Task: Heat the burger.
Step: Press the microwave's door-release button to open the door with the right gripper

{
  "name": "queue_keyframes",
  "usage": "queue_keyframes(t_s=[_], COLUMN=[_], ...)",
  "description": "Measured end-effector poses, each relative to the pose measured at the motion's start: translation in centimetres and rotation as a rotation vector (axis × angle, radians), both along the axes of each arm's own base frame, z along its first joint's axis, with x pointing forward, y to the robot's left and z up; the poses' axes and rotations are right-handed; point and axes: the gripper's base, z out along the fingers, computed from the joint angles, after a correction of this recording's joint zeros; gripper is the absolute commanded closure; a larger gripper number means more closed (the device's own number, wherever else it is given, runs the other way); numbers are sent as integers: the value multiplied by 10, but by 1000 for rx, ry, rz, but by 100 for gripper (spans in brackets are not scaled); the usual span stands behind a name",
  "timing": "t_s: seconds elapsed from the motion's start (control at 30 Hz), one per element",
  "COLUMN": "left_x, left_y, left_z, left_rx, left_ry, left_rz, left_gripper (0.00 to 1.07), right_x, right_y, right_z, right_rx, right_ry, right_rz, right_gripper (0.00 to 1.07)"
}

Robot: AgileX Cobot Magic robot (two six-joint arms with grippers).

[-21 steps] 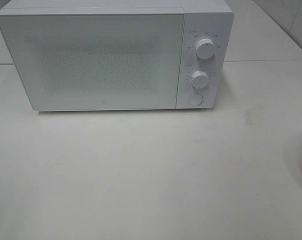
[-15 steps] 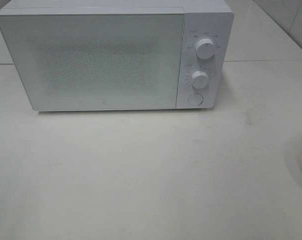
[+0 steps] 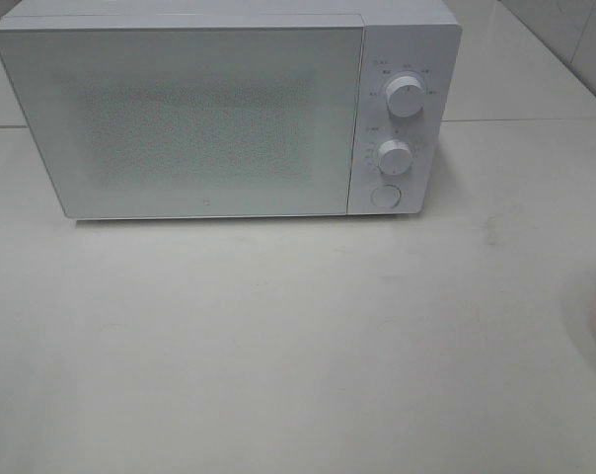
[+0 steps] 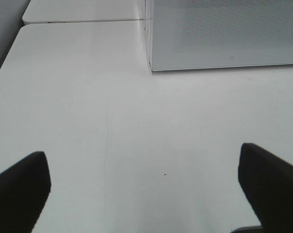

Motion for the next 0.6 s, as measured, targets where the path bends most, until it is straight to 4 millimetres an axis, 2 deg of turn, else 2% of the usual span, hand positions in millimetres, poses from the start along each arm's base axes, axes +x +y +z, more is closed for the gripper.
queue_keyframes(t_s=[0.07,0.33,0.6], left_x=[0,0,0], left_y=[0,0,0], left_z=[0,0,0], left_rx=[0,0,0], left_ry=[0,0,-1], left_rz=[0,0,0], left_gripper=[6,6,6], right_x=[10,38,60], right_y=[1,5,8], right_z=[9,12,15], right_rx=[-2,-14,-15], right_ry=[25,121,125], right_rz=[-1,0,1], right_gripper=[31,31,31])
